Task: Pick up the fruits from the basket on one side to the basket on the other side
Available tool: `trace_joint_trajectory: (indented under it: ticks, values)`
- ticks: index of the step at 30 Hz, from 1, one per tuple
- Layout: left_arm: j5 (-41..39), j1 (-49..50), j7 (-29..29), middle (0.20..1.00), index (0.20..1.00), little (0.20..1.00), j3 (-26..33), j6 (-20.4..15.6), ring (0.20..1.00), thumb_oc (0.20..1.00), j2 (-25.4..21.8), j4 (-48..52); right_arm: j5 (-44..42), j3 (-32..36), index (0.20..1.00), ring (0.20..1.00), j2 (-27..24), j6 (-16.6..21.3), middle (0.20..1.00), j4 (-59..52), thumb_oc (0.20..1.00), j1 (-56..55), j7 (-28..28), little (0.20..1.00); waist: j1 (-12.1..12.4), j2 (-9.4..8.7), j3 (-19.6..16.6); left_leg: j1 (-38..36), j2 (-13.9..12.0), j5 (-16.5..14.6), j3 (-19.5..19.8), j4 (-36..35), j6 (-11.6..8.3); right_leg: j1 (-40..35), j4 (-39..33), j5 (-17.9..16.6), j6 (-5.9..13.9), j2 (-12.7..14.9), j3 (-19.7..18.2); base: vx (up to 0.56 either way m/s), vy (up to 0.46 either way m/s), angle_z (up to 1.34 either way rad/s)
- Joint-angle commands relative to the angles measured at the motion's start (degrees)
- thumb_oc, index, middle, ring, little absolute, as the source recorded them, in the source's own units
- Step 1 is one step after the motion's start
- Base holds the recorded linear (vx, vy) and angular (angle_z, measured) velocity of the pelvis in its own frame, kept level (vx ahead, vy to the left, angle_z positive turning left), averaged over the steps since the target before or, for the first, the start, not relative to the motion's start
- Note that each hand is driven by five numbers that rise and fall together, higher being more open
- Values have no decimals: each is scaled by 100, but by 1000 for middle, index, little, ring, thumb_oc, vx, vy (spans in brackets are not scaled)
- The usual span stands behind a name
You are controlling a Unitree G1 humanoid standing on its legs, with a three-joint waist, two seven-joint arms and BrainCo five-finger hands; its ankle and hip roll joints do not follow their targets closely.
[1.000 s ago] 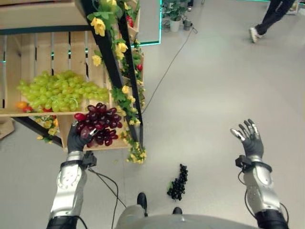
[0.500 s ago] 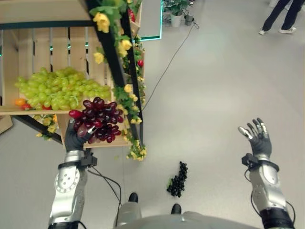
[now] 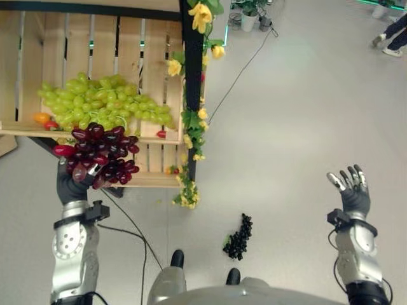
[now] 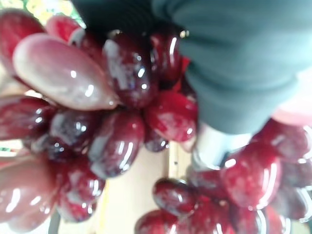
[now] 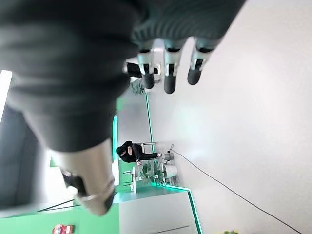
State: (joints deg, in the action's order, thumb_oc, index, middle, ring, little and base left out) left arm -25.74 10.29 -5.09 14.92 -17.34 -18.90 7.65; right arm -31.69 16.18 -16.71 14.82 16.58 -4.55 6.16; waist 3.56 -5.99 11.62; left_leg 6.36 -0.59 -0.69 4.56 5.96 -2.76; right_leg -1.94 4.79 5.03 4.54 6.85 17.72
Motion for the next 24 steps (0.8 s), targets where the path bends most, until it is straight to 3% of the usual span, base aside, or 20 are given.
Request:
trace_joint_trajectory:
  ticks: [1, 7, 12, 19, 24]
  values:
    - [12, -33, -128, 200, 200, 200, 232, -566, 200, 200, -306, 416, -232, 94, 1000, 1000, -204, 460, 1000, 14, 1000, 285, 50, 1000, 147, -75, -208, -140, -403, -262, 89, -9, -160, 288, 929, 582, 114, 61, 258, 35, -108, 48]
    - [57, -203, -214, 200, 200, 200, 77, -563, 200, 200, -367, 528, -274, 134, 1000, 1000, -179, 513, 1000, 103, 1000, 196, 123, 1000, 216, -255, -312, -25, -352, -191, 324, -7, -237, 54, 676, 671, -23, -50, 554, 47, -69, 46]
    - [102, -701, -357, 200, 200, 200, -65, -639, 200, 200, -388, 791, -268, -21, 1000, 1000, -171, 494, 1000, 149, 1000, 211, 146, 1000, 155, -229, -408, -73, -317, -210, 303, -33, -282, -132, 383, 687, -62, -86, 554, 7, -15, 14]
    - [537, -2263, -981, 200, 200, 200, -426, -771, 200, 200, -745, 1003, -168, -544, 1000, 1000, -221, 354, 1000, 263, 1000, 431, 125, 1000, -158, -72, -630, -287, -306, -220, 114, -170, -274, -354, 91, 592, -31, -65, 415, 1, 33, -3]
    - [1003, -3416, -1505, 200, 200, 200, -887, -865, 200, 200, -1101, 105, -129, -920, 1000, 1000, -248, 225, 1000, 264, 1000, 488, -25, 1000, -468, 0, -807, -502, -313, -209, -106, -348, -230, -432, -74, 479, 39, -54, 221, 24, 43, -20]
